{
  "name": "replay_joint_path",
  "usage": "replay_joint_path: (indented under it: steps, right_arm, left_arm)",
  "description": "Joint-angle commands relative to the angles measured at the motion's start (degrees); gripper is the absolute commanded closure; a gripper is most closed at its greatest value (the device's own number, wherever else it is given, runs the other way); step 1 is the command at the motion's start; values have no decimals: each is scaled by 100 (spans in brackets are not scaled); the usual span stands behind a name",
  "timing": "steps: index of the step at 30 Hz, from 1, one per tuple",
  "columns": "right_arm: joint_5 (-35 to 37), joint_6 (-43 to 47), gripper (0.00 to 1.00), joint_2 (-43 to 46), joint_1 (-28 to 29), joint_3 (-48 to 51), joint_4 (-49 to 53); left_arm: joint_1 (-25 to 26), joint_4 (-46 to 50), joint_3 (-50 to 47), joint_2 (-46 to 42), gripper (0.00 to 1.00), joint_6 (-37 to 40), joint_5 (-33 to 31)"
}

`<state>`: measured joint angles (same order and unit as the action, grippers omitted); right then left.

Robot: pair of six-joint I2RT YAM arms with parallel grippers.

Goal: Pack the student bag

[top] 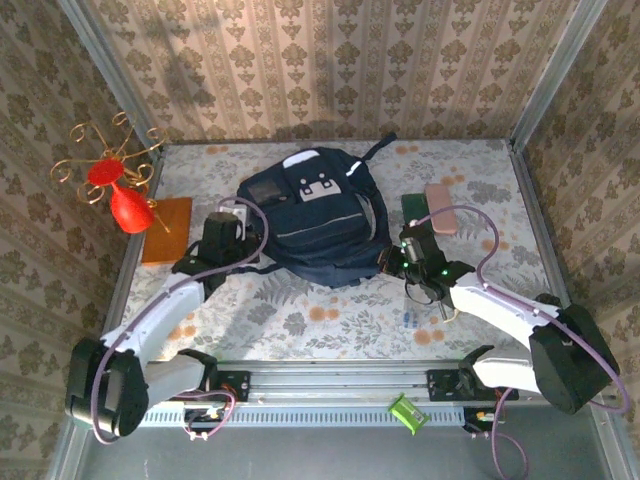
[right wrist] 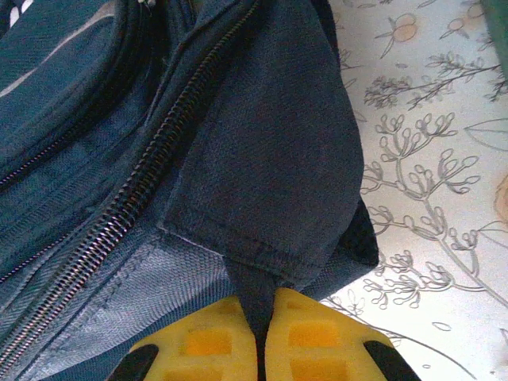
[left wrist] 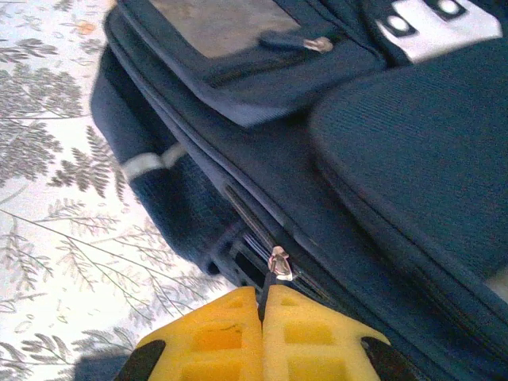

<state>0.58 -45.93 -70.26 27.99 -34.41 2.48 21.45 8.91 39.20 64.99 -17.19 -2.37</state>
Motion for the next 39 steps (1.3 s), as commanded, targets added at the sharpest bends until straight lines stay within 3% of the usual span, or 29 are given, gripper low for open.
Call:
replay_joint_path:
  steps: [1,9,12,16,19,22,26,39]
  right_arm:
    - [354,294,100,214,-220,-143,500]
    - [-409,386,100,27,-97,-68,-209]
    - [-495,377,100,-218,117,-27,-327]
    - [-311,262,100,-506,481,110,-432]
    - [-166,165,100,-644,585,271,-537]
    - [-202,137,100,-751,586,292,-622]
    - [-173,135,100,-767,589,300,-705]
    - [-129,139,100,-729,576,352,-815]
  left_arm:
    - [-358,-168,321,256,100,250,-716]
    - [-519,-364,504,901,97,354,-993]
    - [-400,-309,388,638,65,275,-547]
    - [367,-666,-106,-207,40,322,-431]
    - [929,-953,-182,-299,24,714,183]
    - [1507,-794,225,183,21,1511,524]
    - [2146,-199,1034,1179,16,2366,131]
    - [2423,718,2236,3044,8,3164,170]
